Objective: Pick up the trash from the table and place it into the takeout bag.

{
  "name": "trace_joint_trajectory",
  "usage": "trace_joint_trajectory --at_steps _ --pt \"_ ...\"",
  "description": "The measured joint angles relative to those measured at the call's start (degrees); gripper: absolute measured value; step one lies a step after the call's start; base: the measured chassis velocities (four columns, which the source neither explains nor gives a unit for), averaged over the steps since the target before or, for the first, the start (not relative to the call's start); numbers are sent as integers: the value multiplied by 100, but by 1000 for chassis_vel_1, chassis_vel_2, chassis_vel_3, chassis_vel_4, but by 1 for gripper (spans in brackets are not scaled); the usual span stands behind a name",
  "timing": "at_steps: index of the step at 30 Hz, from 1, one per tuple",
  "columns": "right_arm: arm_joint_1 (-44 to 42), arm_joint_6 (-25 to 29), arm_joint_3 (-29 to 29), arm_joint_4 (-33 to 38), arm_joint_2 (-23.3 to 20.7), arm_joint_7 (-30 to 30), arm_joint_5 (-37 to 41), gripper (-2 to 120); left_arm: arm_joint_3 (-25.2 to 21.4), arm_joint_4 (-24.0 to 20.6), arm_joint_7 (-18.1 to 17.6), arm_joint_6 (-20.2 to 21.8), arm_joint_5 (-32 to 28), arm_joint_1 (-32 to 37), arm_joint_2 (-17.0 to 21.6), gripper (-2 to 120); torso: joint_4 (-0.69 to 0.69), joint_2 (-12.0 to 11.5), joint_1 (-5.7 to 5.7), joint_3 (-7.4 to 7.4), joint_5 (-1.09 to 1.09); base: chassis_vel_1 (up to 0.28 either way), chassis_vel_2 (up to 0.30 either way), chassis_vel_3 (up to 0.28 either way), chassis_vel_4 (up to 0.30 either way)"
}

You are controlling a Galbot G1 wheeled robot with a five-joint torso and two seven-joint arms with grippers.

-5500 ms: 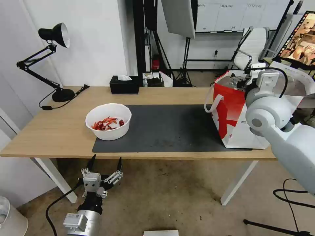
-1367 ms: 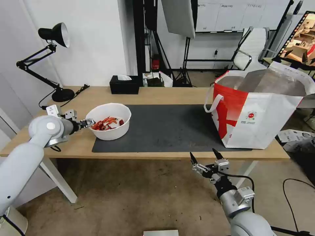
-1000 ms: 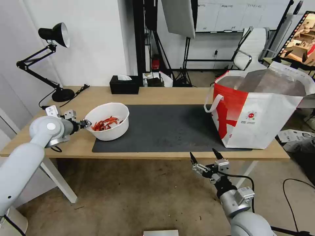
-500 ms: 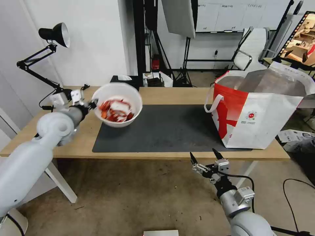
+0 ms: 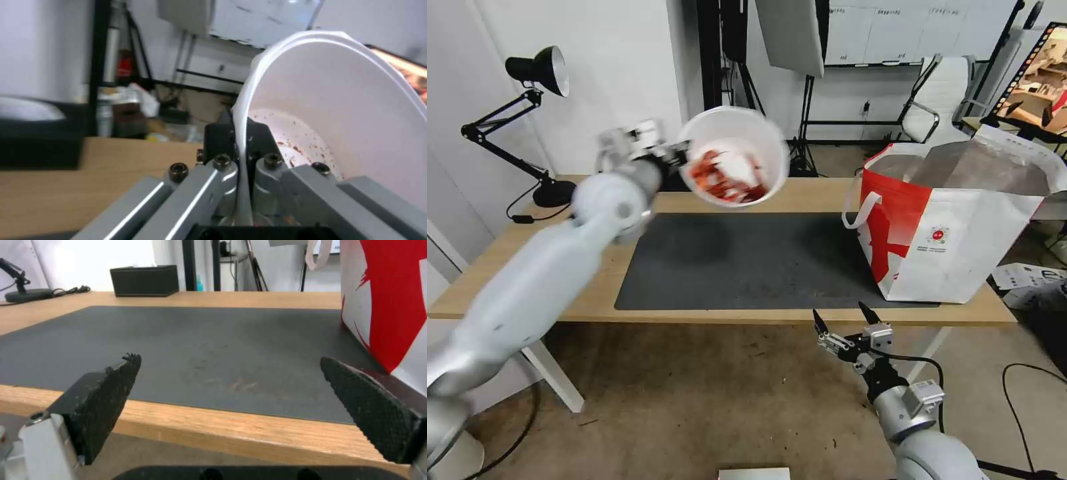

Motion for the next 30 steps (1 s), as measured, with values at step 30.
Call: trace_joint_trajectory --at_steps 30 --pt "0 0 0 0 0 1 0 100 1172 2798 698 -990 1491 -1129 -2970 0 3 0 0 0 -2 0 0 0 0"
